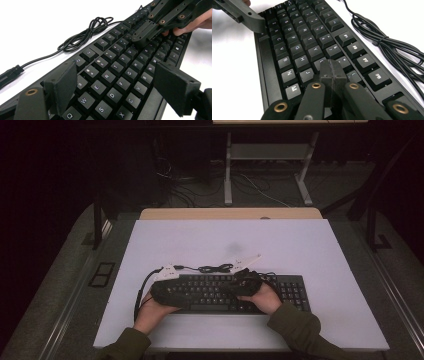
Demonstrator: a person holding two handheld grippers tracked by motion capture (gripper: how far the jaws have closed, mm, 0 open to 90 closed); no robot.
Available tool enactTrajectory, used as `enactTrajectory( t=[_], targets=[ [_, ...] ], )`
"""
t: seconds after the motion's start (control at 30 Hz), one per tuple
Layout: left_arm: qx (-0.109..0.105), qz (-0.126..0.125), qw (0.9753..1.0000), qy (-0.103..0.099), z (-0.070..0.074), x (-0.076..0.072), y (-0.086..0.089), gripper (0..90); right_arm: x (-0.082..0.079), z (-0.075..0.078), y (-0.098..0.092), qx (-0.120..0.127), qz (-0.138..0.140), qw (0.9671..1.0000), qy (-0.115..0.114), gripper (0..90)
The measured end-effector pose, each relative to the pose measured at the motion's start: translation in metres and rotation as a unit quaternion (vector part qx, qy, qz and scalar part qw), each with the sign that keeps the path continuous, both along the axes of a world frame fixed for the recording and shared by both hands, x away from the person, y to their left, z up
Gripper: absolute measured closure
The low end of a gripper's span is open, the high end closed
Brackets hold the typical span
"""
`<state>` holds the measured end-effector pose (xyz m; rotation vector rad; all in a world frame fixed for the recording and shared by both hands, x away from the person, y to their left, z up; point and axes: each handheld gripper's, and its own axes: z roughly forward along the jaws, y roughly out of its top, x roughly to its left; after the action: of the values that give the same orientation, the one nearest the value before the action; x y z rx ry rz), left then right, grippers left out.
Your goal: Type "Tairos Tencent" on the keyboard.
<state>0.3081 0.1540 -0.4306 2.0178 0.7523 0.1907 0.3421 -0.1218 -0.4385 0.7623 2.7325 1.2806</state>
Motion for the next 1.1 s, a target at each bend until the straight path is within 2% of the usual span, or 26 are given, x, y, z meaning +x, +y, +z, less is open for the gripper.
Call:
enactTrajectory(
  t=[0.4,0.63,0.83,1.1],
  targets=[
    [0.0,-0.001,1.0,0.0,0.0,0.0,0.0,18.9,0.0,0.005,-0.003,0.011,-0.004,0.9999,-0.002,89.1],
    [-0.001,-0.001,1.0,-0.001,0.0,0.0,0.001,18.9,0.001,0.006,-0.007,0.025,-0.008,0.9996,-0.004,82.0],
    [-0.001,-0.003,1.0,-0.004,0.001,0.0,0.0,19.1,0.001,0.006,-0.012,0.038,-0.02,0.999,-0.008,69.2],
    [0.003,-0.009,0.9999,-0.003,0.0,-0.001,-0.002,19.3,0.002,0.006,-0.015,0.064,-0.029,0.9974,-0.015,39.6]
  ],
)
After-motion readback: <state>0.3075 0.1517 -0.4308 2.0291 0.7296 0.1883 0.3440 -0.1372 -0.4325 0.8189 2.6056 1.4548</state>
